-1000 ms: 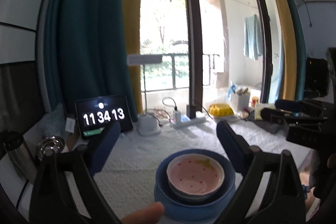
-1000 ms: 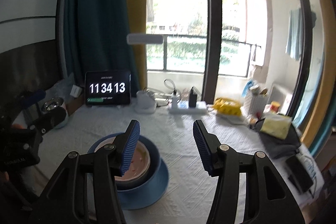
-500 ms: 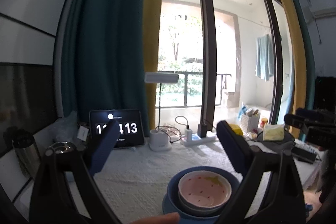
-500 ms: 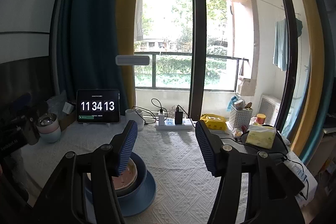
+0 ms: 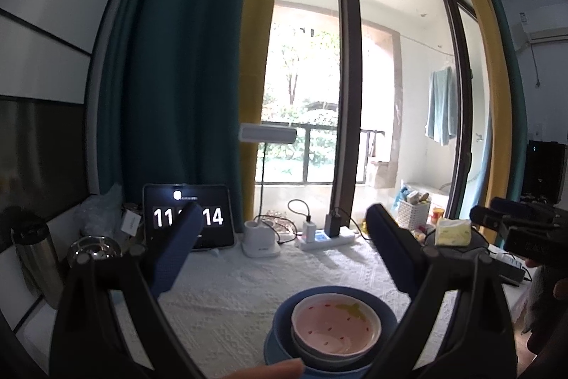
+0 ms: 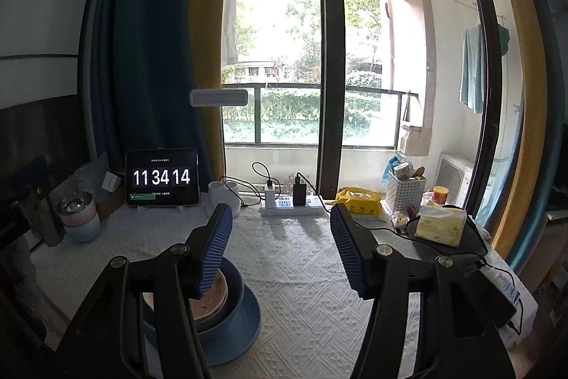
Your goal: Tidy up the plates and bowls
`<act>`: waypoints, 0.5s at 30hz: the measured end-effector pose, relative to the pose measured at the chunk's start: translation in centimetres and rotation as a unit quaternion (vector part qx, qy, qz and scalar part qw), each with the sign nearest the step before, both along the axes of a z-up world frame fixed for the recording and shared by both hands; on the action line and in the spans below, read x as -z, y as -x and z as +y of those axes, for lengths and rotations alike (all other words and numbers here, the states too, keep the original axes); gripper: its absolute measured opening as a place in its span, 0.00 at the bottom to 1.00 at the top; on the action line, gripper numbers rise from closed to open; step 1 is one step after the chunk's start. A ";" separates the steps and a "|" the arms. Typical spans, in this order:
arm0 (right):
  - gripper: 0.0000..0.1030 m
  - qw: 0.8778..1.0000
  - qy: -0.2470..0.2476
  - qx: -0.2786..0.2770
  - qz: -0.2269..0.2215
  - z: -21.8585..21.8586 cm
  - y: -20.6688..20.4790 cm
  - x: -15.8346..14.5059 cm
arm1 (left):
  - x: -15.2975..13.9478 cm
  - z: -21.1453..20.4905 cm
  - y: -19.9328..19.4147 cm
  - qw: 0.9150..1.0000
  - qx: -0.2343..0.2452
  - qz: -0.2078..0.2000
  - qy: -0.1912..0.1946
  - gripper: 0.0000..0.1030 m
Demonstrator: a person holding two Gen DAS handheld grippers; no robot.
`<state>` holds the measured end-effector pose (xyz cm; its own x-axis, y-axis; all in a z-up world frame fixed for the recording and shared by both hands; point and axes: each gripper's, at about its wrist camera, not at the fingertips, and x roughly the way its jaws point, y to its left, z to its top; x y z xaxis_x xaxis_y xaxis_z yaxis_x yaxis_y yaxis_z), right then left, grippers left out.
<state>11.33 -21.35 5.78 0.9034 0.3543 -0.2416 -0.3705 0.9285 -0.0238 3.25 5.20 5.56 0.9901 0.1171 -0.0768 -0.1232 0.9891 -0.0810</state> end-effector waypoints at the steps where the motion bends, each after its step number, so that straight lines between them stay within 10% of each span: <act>1: 0.59 1.000 -0.002 0.000 0.000 -0.1 0.0 -0.1 | 0.0 -0.1 0.0 1.000 0.000 0.000 -0.001 0.91; 15: 0.59 1.000 -0.006 -0.001 0.000 -0.4 0.3 -0.3 | 0.1 -0.8 0.3 1.000 0.002 -0.001 -0.009 0.91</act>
